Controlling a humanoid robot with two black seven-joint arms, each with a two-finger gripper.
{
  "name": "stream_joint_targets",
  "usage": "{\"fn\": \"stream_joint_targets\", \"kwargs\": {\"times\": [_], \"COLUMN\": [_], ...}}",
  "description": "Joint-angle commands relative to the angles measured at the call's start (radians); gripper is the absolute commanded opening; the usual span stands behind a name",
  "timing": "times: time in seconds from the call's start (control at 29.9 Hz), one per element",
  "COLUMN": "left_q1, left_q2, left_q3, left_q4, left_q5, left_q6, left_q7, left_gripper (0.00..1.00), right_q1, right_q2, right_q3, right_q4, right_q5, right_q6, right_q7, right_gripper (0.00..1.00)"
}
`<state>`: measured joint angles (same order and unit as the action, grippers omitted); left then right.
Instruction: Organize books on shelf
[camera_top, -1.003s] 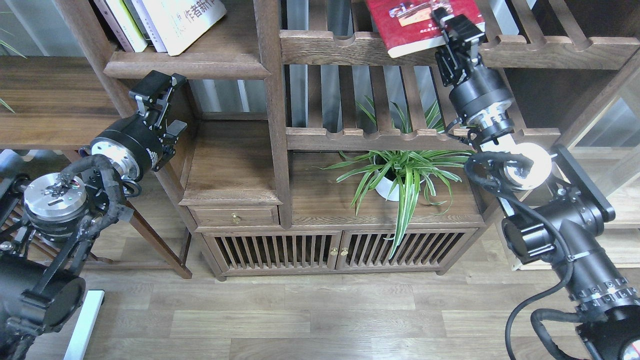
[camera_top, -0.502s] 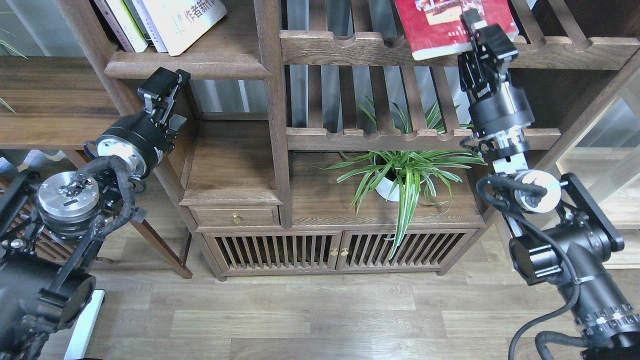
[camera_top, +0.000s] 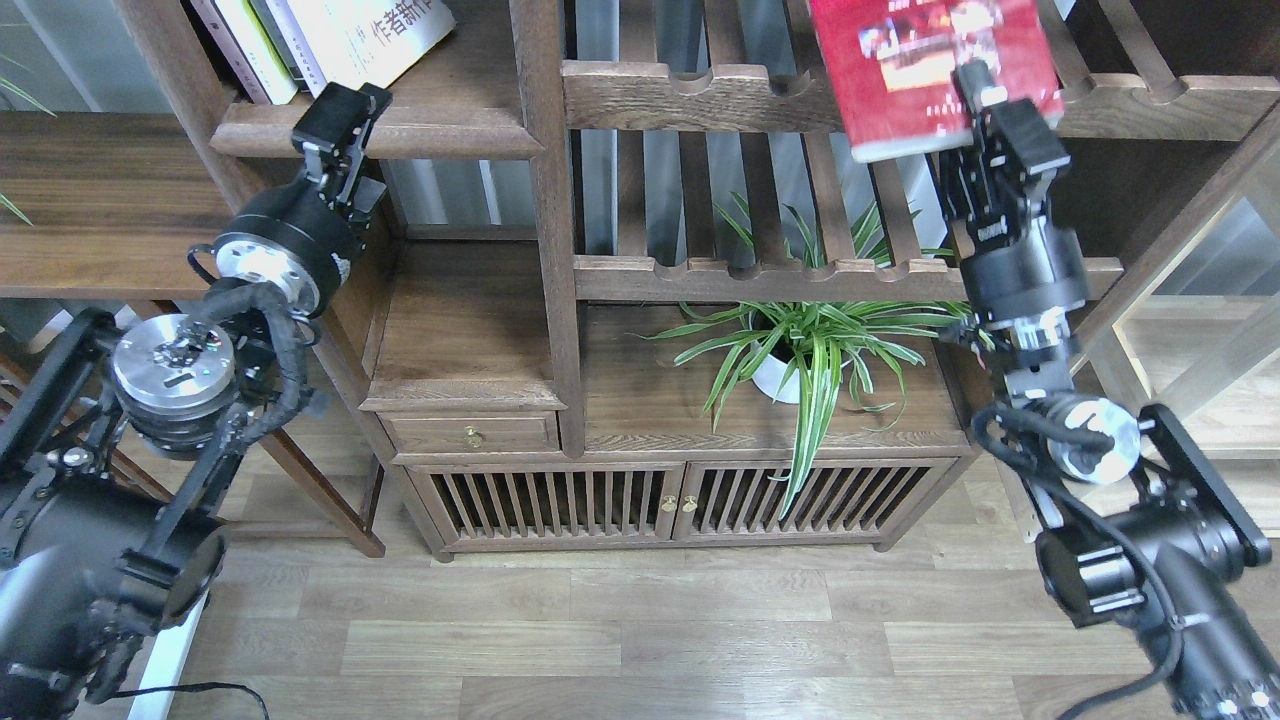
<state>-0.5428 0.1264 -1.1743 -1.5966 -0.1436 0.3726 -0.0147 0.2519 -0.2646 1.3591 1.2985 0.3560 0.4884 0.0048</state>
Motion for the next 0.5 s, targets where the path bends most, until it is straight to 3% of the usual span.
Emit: {"fn": "stream_joint_targets", "kwargs": {"times": [0.0, 0.23, 0.47], "left_q1": [0.001, -0.002, -0.005], "left_q2": [-0.001, -0.008, -0.047], "left_q3": [0.047, 0.163, 0.203], "left_q4": [0.015, 0.072, 0.092], "left_q5": [0.012, 0.033, 0.049], "left_q6": [-0.111, -0.403, -0.426], "left_q7": [0.002, 0.012, 0.012], "left_gripper": [0.99, 0.99, 0.99], "right_q1": [-0.005, -0.019, -0.019], "right_q2": [0.002, 0.015, 0.061], "right_q3": [-0.002, -0.015, -0.022], "right_q4": [0.007, 0.008, 0.024], "right_q5": [0.0, -0.002, -0.012], "right_q6": [0.0, 0.0, 0.0], "right_q7": [0.0, 0.0, -0.002], "right_gripper": [0.04, 0.04, 0.04]}}
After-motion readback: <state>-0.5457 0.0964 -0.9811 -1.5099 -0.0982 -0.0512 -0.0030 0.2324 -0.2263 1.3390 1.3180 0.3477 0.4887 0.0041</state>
